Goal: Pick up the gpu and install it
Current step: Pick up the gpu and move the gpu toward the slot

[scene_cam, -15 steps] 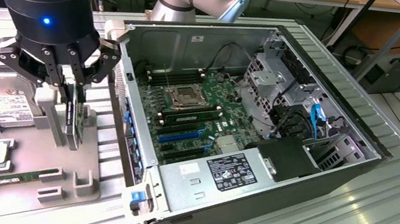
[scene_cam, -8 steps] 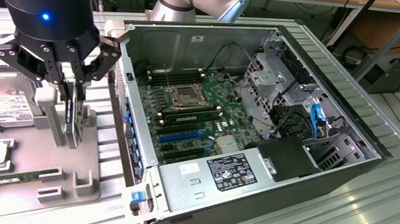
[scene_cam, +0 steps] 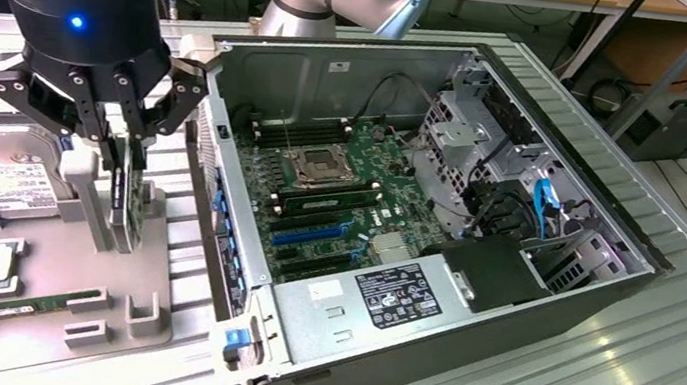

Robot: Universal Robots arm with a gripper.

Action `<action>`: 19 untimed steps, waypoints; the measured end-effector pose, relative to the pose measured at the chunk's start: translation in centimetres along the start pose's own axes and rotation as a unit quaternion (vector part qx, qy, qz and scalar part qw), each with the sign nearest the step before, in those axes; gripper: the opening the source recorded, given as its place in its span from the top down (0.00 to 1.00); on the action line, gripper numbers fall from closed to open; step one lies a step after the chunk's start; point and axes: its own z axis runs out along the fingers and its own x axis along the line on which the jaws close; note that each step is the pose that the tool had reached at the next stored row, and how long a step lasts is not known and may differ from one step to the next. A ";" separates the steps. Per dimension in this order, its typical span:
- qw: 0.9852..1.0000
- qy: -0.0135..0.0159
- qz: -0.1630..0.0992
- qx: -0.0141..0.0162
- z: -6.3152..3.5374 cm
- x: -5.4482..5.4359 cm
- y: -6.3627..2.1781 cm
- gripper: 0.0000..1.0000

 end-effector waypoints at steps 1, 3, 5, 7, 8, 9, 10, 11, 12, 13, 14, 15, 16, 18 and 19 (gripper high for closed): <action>1.000 0.000 0.000 0.000 -0.05 0.0 0.00 0.74; 1.000 0.000 0.000 0.000 -0.26 0.0 0.01 0.74; 1.000 0.000 0.000 0.000 -0.38 0.0 0.01 0.74; 1.000 0.000 0.000 0.000 -0.48 0.0 0.02 0.74; 1.000 0.000 0.000 0.000 -0.54 0.0 0.02 0.74; 1.000 0.000 0.000 0.000 -0.60 0.0 0.02 0.74; 1.000 0.000 0.000 0.000 -0.66 0.0 0.02 0.74; 1.000 0.000 0.000 0.000 -0.72 0.0 0.03 0.74; 1.000 0.000 0.000 0.000 -0.77 0.0 0.03 0.74; 1.000 0.000 0.000 0.000 -0.83 0.0 0.03 0.74; 1.000 0.000 0.000 0.000 -0.90 0.0 0.03 0.74; 1.000 0.000 0.000 0.000 -0.96 0.0 0.03 0.74; 1.000 0.000 0.000 0.000 -1.02 0.0 0.04 0.74; 1.000 0.000 0.000 0.000 -1.15 0.0 0.04 0.74; 1.000 0.000 0.000 0.000 -1.21 0.0 0.04 0.74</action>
